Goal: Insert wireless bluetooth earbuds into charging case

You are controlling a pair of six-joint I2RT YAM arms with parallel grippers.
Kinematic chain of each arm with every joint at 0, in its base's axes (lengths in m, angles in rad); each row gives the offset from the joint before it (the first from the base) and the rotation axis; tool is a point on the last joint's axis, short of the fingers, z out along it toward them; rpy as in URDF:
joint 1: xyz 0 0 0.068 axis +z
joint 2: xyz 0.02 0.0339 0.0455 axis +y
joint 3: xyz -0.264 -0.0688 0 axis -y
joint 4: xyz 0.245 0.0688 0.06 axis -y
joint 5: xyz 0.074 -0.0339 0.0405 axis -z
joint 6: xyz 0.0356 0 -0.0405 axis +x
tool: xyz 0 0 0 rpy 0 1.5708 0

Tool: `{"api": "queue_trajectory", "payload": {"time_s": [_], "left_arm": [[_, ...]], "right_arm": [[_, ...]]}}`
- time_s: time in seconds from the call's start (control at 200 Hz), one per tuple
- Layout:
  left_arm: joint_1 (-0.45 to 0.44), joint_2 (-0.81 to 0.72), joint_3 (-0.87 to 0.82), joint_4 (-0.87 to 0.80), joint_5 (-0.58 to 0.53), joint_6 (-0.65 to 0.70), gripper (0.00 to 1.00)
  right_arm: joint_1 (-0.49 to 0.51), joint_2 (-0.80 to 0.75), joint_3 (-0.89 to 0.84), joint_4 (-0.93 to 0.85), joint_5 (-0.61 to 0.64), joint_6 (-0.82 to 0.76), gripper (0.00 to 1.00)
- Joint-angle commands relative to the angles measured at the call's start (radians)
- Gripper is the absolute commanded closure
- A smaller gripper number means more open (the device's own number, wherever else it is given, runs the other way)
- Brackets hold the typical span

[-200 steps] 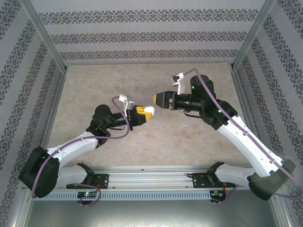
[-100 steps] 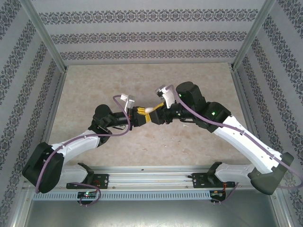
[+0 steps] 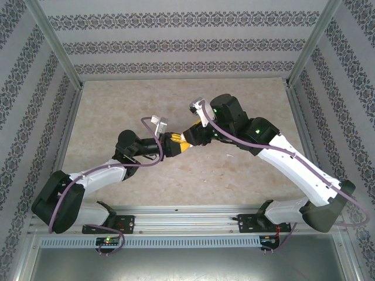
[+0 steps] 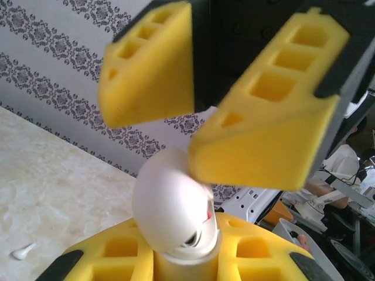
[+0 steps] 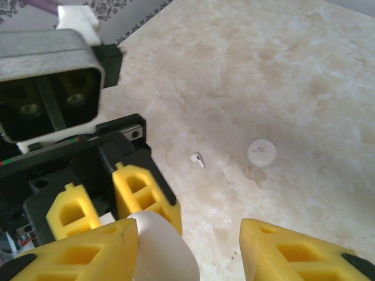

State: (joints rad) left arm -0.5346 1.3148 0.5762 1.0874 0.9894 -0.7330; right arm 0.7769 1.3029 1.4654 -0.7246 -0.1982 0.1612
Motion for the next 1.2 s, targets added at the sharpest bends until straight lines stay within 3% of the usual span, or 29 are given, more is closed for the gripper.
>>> {"api": "queue_trajectory", "payload": {"time_s": [0.0,0.17,0.35,0.714,1.194], "left_arm": [[0.000,-0.041,0.032,0.005,0.008,0.061,1.00],[0.004,-0.077,0.027,-0.104,-0.032,0.141,1.00],[0.005,-0.085,0.033,-0.116,-0.039,0.152,1.00],[0.011,-0.086,0.032,-0.121,-0.030,0.142,1.00],[0.013,-0.103,0.041,-0.144,-0.016,0.151,1.00]], "right_arm": [[0.006,0.004,0.038,-0.028,0.013,0.031,0.49],[0.004,-0.068,0.017,0.039,-0.031,0.096,0.45],[-0.048,-0.063,-0.004,-0.011,-0.022,0.114,0.45],[-0.092,-0.119,-0.132,0.153,-0.280,0.154,0.40],[-0.122,-0.021,-0.103,0.087,-0.229,0.151,0.41]]}}
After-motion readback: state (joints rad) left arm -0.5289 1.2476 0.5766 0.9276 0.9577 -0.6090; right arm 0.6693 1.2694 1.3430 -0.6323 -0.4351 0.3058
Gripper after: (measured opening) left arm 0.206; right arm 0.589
